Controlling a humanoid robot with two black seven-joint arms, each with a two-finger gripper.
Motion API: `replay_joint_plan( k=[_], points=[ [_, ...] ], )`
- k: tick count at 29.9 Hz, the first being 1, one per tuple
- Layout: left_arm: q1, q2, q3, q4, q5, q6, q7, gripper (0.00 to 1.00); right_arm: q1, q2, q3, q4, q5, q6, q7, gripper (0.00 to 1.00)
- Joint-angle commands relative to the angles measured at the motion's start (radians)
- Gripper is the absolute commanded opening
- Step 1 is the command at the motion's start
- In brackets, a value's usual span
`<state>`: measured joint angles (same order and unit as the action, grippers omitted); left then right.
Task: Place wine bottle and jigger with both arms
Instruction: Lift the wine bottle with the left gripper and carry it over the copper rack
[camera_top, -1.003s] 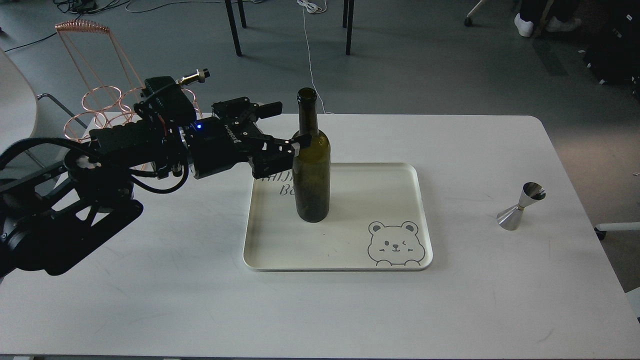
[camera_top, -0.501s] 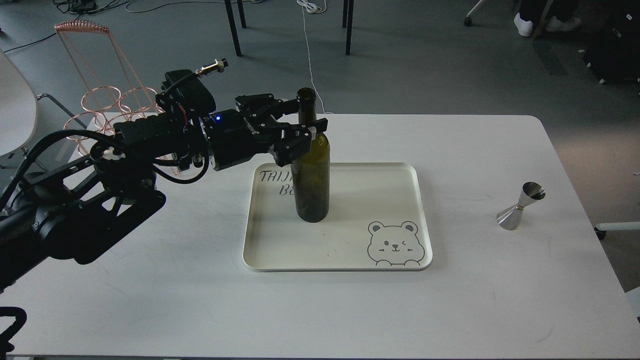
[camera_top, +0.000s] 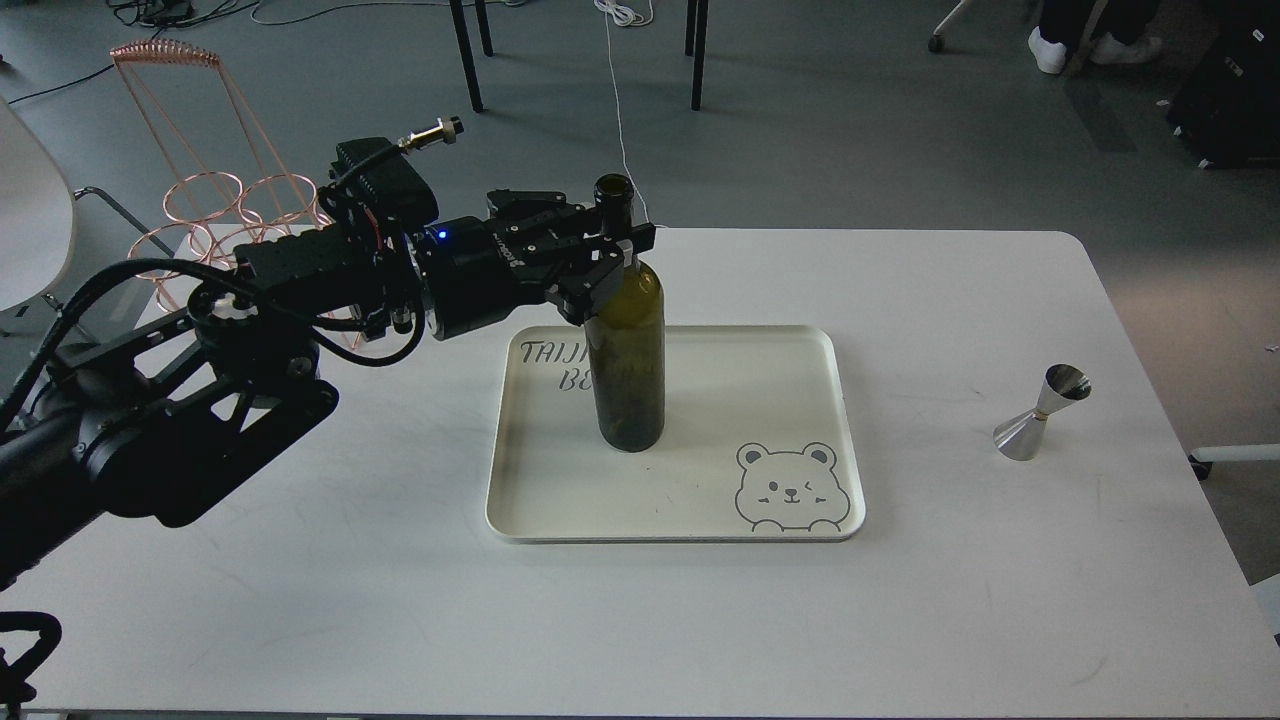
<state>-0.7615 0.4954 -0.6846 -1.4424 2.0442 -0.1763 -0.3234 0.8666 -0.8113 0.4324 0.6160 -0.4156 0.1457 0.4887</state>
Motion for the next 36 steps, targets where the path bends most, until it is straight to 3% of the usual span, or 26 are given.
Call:
replay_joint_plan(
  k=[1, 8, 14, 19, 25, 36],
  points=[
    [-0.022, 0.015, -0.016, -0.027, -0.010, 0.000, -0.002, 0.17, 0.003, 0.000, 0.000, -0.001, 0.000, 0.000, 0.000, 0.98],
    [-0.068, 0.280, -0.055, -0.085, -0.263, 0.011, -0.005, 0.17, 0.012, 0.000, 0.002, 0.001, 0.000, 0.002, 0.000, 0.97],
    [-0.136, 0.452, -0.049, -0.027, -0.314, 0.029, -0.010, 0.17, 0.011, -0.002, 0.002, 0.001, 0.000, 0.001, 0.000, 0.98],
    [-0.239, 0.459, -0.033, 0.143, -0.305, 0.029, -0.016, 0.17, 0.009, 0.000, 0.003, 0.002, 0.000, 0.000, 0.000, 0.98],
    [-0.251, 0.459, -0.007, 0.302, -0.292, 0.029, -0.048, 0.16, 0.008, 0.000, 0.011, 0.002, 0.000, 0.002, 0.000, 0.97],
    [-0.254, 0.433, 0.115, 0.410, -0.294, 0.112, -0.046, 0.16, 0.006, 0.000, 0.011, 0.002, 0.001, 0.003, 0.000, 0.98]
  ],
)
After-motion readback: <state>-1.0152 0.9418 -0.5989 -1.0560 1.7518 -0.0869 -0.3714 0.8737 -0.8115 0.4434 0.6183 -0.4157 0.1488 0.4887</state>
